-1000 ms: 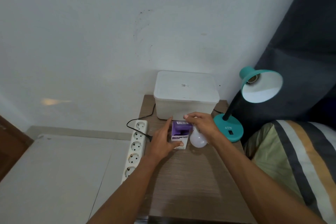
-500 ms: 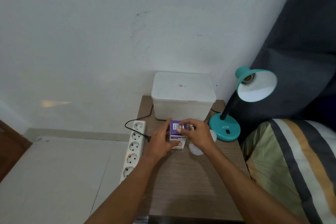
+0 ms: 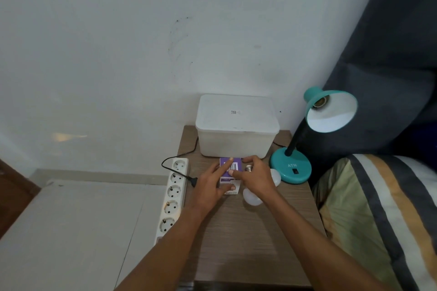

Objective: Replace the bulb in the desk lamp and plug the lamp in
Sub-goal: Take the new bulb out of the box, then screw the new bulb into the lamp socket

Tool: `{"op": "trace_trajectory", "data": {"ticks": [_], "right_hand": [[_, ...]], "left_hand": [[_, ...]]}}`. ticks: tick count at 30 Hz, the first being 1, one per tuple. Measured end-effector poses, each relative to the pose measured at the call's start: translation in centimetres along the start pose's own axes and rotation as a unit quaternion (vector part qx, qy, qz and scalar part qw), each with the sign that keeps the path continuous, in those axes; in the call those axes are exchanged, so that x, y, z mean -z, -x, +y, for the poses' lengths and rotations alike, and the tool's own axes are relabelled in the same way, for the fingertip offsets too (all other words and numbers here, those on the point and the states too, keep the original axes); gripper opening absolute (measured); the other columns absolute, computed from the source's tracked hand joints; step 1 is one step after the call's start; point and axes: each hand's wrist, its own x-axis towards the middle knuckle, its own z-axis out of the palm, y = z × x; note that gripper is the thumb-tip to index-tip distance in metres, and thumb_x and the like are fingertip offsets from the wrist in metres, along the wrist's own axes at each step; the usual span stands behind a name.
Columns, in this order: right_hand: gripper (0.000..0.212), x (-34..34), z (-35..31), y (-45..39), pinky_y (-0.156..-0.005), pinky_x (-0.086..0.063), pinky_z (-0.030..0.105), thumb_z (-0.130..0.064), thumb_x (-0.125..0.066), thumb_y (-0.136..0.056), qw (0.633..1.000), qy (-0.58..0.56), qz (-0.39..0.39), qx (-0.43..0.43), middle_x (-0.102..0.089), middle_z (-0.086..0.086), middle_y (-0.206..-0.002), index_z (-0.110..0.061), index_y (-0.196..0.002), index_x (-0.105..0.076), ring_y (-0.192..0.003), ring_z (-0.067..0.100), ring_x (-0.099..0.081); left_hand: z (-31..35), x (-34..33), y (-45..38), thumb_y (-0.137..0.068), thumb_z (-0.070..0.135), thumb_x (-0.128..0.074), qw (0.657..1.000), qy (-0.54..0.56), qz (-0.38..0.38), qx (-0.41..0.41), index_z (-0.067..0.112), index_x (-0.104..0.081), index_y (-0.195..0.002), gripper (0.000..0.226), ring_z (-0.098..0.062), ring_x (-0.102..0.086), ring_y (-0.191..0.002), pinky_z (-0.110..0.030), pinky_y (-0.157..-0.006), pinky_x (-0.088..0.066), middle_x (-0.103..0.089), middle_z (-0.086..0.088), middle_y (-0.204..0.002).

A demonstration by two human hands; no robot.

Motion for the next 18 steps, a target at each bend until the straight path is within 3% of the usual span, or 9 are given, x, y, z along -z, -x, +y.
{"op": "trace_trajectory", "data": {"ticks": [5, 9, 11, 14, 16, 18], "right_hand": [[0.041, -0.1, -0.1, 0.2, -0.074, -0.059, 0.035, -0.034, -0.088, -0.071, 1.0, 0.004, 0.012, -0.028, -0.071, 0.0, -0.091, -0.015, -0.097, -0.062, -0.082, 0.015, -0.07], [0.017, 0.8, -0.5, 1.0, -0.061, -0.049, 0.026, -0.02, -0.069, -0.086, 0.999, 0.012, 0.04, -0.021, -0.07, 0.007, -0.077, -0.003, -0.084, -0.067, -0.076, 0.024, -0.068], [0.019, 1.5, -0.4, 1.2, -0.065, -0.05, 0.03, -0.016, -0.062, -0.089, 0.999, 0.008, 0.041, -0.027, -0.069, 0.009, -0.077, 0.0, -0.083, -0.069, -0.078, 0.026, -0.067], [0.015, 2.8, -0.5, 1.3, -0.08, -0.052, 0.037, -0.021, -0.061, -0.093, 0.999, -0.025, 0.034, -0.03, -0.068, 0.003, -0.093, -0.011, -0.097, -0.072, -0.087, 0.021, -0.063], [0.019, 3.9, -0.7, 1.6, -0.089, -0.052, 0.042, -0.026, -0.059, -0.096, 0.997, -0.056, 0.043, -0.008, -0.065, 0.003, -0.107, -0.019, -0.111, -0.068, -0.096, 0.022, -0.062], [0.021, 5.0, -1.0, 1.8, -0.091, -0.053, 0.046, -0.033, -0.055, -0.097, 0.994, -0.098, 0.055, 0.01, -0.064, 0.005, -0.111, -0.028, -0.115, -0.064, -0.098, 0.025, -0.065]], "left_hand": [[0.2, 0.2, 0.1, -0.084, 0.019, -0.083, 1.0, -0.004, -0.004, 0.006, 0.037, -0.039, -0.153, 0.084, -0.01, -0.059, -0.118, -0.021, -0.098, -0.054, -0.055, -0.004, -0.14], [0.6, 0.4, 0.1, -0.086, 0.023, -0.081, 1.0, -0.012, -0.011, 0.018, 0.039, -0.035, -0.154, 0.083, -0.006, -0.054, -0.118, -0.023, -0.098, -0.055, -0.051, -0.001, -0.141], [0.8, 0.5, 0.1, -0.087, 0.023, -0.08, 1.0, -0.015, -0.016, 0.022, 0.038, -0.034, -0.155, 0.084, -0.007, -0.053, -0.121, -0.028, -0.099, -0.056, -0.051, -0.003, -0.141], [1.0, 0.7, 0.1, -0.086, 0.025, -0.081, 0.999, -0.019, -0.024, 0.02, 0.044, -0.029, -0.155, 0.088, -0.009, -0.053, -0.123, -0.035, -0.101, -0.056, -0.048, -0.003, -0.146], [1.2, 1.0, 0.1, -0.085, 0.029, -0.082, 0.999, -0.03, -0.027, 0.02, 0.05, -0.021, -0.153, 0.093, -0.008, -0.044, -0.131, -0.033, -0.111, -0.046, -0.035, -0.004, -0.159], [1.5, 1.3, 0.2, -0.081, 0.038, -0.084, 0.999, -0.037, -0.022, 0.017, 0.053, -0.012, -0.154, 0.104, -0.01, -0.032, -0.142, -0.028, -0.11, -0.034, -0.016, -0.001, -0.169]]}}
